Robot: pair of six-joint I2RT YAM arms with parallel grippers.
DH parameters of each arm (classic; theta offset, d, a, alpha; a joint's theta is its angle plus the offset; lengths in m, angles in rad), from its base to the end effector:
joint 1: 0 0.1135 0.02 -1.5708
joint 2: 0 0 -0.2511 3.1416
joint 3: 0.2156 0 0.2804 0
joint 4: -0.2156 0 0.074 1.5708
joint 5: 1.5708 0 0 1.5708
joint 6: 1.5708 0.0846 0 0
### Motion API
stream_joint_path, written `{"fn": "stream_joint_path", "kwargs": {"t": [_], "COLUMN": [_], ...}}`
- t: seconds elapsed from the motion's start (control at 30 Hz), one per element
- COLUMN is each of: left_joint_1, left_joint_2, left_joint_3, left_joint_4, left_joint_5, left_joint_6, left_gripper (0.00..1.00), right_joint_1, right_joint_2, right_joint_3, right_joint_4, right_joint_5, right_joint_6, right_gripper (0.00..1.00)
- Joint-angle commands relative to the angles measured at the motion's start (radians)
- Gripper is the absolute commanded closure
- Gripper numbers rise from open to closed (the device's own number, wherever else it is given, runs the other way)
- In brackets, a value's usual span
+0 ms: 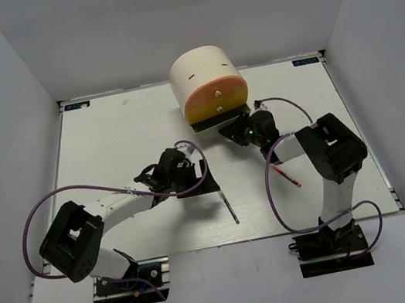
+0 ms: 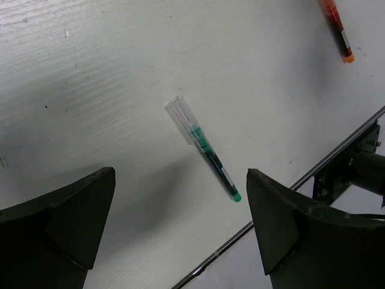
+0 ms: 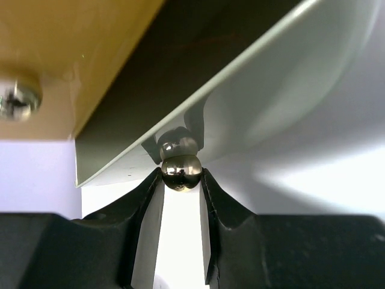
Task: Sort the stationery into containers
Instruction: Open the drawer in the storage box.
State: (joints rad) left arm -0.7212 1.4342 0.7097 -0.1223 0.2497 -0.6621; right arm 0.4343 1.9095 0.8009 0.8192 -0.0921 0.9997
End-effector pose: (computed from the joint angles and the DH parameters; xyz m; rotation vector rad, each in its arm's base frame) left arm 0.2370 -0.2362 0.1088 0.2003 2.5941 -0.8789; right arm 0.3876 0.1884 0.0868 0.4924 1.9416 1.0504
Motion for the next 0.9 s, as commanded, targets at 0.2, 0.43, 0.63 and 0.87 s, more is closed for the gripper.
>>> {"fn": "stream_joint_path", "kwargs": {"t": [0.2, 0.43, 0.63, 0.87], "left_joint_1": [-0.006, -0.015, -0.064, -0.147], "left_joint_2": [0.043, 0.075, 0.167, 0.265], "left_joint_3": [0.05, 0.097, 0.229, 0.353], "left_joint_4": [0.038, 0.009, -0.134, -0.344], "left_joint_5": [0.033, 0.01, -0.091, -0.23], "left_joint_6": [0.009, 0.009, 0.009, -0.125], "left_gripper": [0.0, 0.0, 0.0, 0.26], "right_joint_1": [0.006, 0.004, -0.011, -0.077], "right_joint_2": [-0.115, -0.142, -0.251, -0.463], "right_joint_3": [-0.098, -0.108, -0.228, -0.327], "right_joint_4": [0.029, 0.026, -0.02, -0.144], "right_joint_5": [-0.017, -0.06, -0.098, -0.158], "right_joint_6": [-0.049, -0.081, -0.141, -0.286], "right_gripper": [0.76, 0.37, 0.39, 0.53]}}
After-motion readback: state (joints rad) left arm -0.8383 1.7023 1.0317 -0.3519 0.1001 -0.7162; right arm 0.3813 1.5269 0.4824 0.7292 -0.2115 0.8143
